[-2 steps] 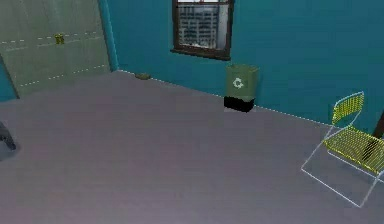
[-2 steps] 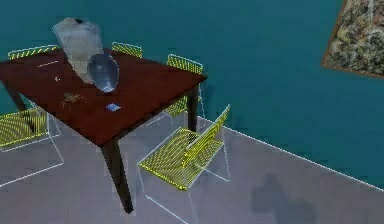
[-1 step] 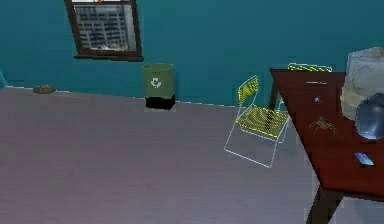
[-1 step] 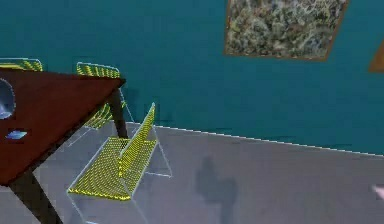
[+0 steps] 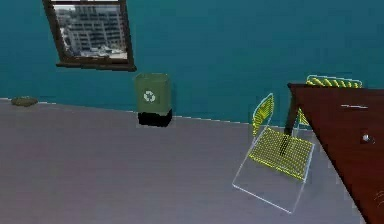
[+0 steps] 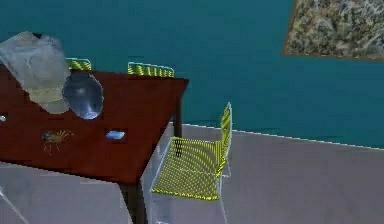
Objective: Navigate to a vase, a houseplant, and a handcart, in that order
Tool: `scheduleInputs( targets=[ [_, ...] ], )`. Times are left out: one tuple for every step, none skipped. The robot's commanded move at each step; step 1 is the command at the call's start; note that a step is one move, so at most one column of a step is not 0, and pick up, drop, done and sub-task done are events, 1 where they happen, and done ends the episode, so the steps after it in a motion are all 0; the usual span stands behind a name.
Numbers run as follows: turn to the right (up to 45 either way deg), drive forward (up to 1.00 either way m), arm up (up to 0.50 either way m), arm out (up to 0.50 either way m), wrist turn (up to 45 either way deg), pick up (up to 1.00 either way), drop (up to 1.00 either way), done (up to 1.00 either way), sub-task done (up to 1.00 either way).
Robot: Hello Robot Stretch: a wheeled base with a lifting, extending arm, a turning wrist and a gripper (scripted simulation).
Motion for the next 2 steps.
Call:
scheduleInputs(
  targets=[
    [45.0, 0.00, 0.00, 0.00, 0.0, 0.00, 0.00, 0.00, 0.00],
    [15.0, 0.00, 0.00, 0.00, 0.0, 0.00, 0.00, 0.00, 0.00]
  ],
)
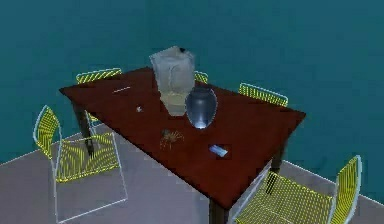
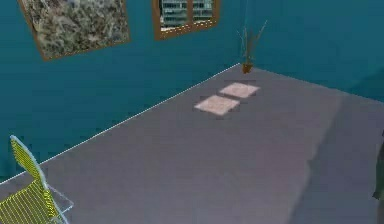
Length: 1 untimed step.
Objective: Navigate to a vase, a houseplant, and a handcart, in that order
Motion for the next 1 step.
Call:
scheduleInputs(
  targets=[
    [0.0, 0.00, 0.00, 0.00, 0.0, 0.00, 0.00, 0.00, 1.00]
  ],
)
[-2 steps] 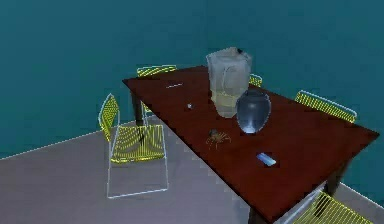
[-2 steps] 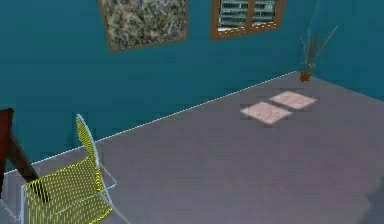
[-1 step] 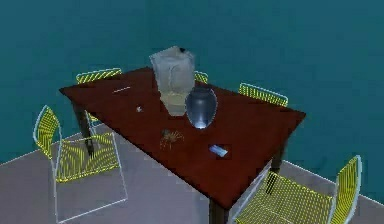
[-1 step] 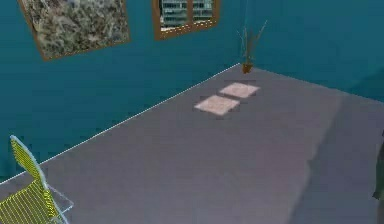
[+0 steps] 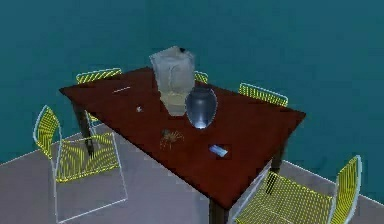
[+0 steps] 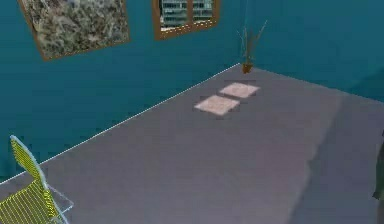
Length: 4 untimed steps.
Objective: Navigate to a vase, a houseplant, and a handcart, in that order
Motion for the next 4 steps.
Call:
scheduleInputs(
  targets=[
    [45.0, 0.00, 0.00, 0.00, 0.0, 0.00, 0.00, 0.00, 0.00],
    [45.0, 0.00, 0.00, 0.00, 0.0, 0.00, 0.00, 0.00, 0.00],
    [15.0, 0.00, 0.00, 0.00, 0.0, 0.00, 0.00, 0.00, 0.00],
    [0.0, 0.30, 0.00, 0.00, 0.0, 0.00, 0.00, 0.00, 0.00]
  ],
)
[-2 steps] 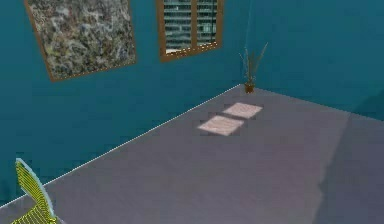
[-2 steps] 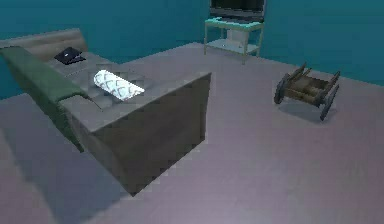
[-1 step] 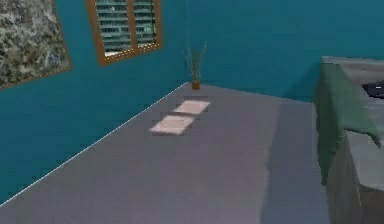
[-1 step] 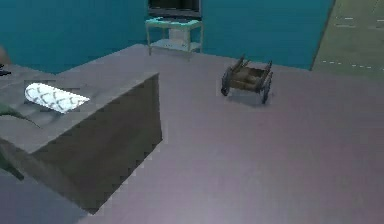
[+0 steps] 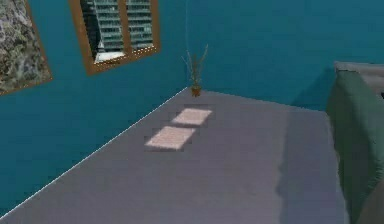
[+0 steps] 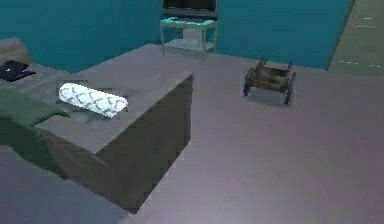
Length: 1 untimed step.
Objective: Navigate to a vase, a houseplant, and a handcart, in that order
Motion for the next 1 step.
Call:
scheduleInputs(
  targets=[
    [6.0, 0.00, 0.00, 0.00, 0.0, 0.00, 0.00, 0.00, 0.00]
  ],
)
